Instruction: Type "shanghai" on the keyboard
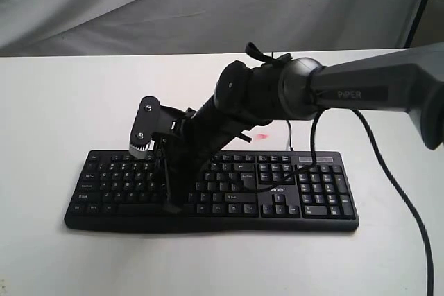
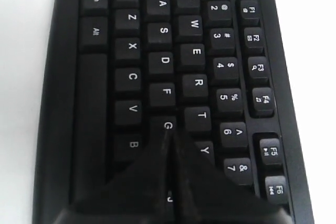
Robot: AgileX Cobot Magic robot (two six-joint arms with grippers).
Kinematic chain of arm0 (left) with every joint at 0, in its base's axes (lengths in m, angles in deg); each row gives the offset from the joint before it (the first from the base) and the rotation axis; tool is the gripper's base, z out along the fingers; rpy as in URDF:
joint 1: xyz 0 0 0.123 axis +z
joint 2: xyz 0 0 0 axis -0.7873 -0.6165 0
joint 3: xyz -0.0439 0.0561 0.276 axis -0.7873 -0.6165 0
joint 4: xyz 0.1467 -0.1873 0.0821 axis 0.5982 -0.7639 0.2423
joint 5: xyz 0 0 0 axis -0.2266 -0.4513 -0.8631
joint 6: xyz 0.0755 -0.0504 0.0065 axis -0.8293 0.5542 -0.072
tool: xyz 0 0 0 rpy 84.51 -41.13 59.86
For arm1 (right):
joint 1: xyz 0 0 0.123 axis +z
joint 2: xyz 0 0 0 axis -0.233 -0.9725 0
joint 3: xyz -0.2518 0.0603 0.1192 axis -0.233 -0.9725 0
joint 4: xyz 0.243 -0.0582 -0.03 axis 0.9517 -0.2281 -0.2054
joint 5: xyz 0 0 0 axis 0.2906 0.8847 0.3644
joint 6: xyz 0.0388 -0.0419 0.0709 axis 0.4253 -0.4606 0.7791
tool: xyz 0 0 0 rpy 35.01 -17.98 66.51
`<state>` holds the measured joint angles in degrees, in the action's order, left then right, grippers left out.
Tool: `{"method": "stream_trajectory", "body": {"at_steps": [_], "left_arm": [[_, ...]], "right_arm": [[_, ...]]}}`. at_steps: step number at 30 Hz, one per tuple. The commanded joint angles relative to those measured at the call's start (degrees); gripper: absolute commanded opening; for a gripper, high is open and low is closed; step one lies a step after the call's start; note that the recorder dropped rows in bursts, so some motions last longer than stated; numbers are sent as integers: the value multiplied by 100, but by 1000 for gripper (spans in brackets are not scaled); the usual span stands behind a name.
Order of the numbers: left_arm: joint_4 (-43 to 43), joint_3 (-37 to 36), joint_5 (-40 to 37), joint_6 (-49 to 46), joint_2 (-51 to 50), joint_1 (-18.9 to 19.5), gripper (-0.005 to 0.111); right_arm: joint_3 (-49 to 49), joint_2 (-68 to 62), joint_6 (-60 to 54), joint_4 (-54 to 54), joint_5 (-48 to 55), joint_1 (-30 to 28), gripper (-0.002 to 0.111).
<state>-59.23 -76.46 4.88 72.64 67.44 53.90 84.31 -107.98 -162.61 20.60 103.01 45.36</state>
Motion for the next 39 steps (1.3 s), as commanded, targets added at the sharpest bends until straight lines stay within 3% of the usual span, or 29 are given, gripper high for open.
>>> {"method": "stream_trajectory", "body": {"at_steps": [1,39], "left_arm": [[-4,-29,36,9,29,-21,1],[-4,-29,36,9,29,-21,1]], "right_arm": [[-29,30,-130,141,-46,-55,0],[-40,-266,-338,310,11,-109,0]]}}
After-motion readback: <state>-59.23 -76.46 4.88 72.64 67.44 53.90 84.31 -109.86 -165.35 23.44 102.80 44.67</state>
